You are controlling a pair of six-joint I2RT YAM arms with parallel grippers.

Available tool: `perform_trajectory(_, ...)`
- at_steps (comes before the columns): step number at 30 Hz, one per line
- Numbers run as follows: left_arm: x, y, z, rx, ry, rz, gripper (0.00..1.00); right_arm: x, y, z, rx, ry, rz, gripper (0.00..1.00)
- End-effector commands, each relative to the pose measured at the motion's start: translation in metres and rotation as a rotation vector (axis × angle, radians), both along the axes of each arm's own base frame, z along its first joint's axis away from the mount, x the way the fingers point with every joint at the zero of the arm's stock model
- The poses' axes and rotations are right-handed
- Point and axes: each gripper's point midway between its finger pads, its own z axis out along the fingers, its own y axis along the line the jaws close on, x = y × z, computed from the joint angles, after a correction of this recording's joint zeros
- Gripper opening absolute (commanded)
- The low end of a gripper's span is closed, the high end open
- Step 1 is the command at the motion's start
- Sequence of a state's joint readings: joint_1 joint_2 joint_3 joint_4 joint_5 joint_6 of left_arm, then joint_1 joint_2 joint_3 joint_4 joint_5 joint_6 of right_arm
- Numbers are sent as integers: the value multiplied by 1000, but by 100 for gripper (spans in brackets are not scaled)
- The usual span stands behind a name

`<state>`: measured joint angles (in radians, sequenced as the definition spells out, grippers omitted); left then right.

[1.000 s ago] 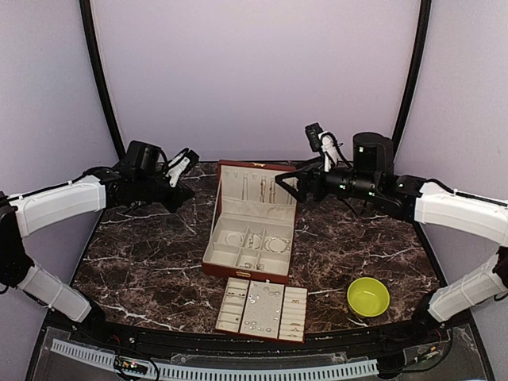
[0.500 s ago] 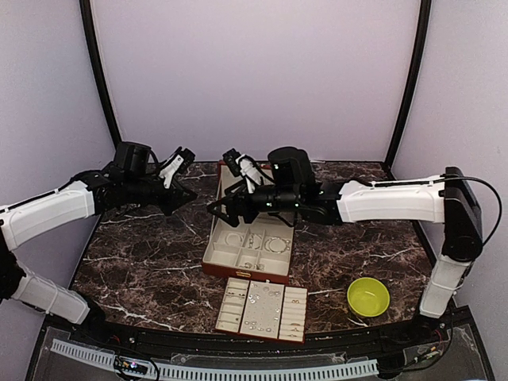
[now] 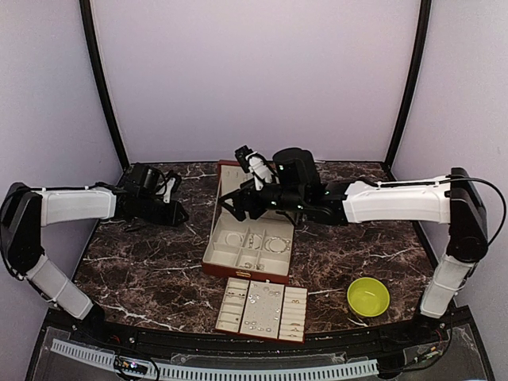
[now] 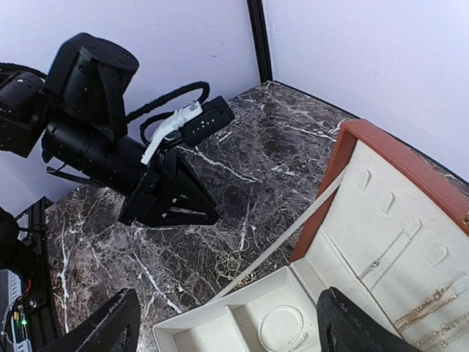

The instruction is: Organize the mixed jewelry

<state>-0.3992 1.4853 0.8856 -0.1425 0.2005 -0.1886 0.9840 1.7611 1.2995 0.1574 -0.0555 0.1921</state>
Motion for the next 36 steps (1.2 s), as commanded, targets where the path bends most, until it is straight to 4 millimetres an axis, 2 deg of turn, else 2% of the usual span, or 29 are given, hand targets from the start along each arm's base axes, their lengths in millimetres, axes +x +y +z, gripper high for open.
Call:
perform_trajectory(1,21,-2,-8,-93,42,126,25,6,-20,22,50,-26,-72,84)
perform_trajectory(9,36,-7,-47,-127,155,215,24,4,-41,26,59,-43,-117,84)
perform_trajectory(16,42,3,-62,-74,157,275,24,4,-51,25,62,-44,-128,84)
perform_trajectory(24,41,8,-74,-41,179,289,23,5,-57,26,67,-47,-142,85)
perform_trajectory(36,42,9,-85,-28,191,299,10,6,-61,24,57,-43,-158,85)
